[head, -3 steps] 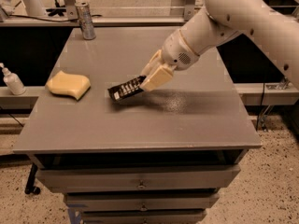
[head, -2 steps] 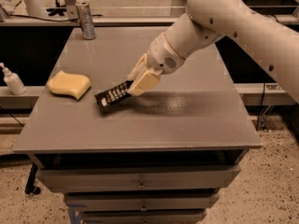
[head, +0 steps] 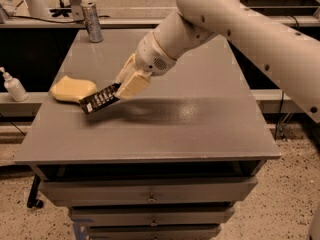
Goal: Move rxbar chocolate near sponge
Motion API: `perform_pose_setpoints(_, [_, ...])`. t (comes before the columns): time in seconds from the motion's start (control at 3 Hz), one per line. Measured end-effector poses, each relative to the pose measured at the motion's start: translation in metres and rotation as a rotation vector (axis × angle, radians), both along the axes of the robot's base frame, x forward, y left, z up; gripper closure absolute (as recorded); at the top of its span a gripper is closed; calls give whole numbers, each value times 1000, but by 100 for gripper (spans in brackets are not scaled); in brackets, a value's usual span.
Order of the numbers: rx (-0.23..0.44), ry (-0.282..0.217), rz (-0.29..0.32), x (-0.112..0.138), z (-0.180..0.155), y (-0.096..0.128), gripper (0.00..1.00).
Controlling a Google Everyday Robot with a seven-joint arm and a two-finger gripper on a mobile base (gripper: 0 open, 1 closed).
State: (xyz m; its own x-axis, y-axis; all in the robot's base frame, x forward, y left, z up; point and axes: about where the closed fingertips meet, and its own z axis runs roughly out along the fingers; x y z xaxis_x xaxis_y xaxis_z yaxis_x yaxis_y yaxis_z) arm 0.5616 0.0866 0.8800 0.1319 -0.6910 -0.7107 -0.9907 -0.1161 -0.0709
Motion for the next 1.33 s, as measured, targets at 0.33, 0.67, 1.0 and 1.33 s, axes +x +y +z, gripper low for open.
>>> perform_pose_setpoints(0.33, [-2,-16,19,9,-3,17,83])
perform_pose_setpoints(0.67, [-20,-45,26,26,-6,22,59])
perform_pose_setpoints(1.0, [-36,-64,21,40,-9,19,36])
perform_pose_setpoints(1.33, [-44,-73,24,46,-10,16,13])
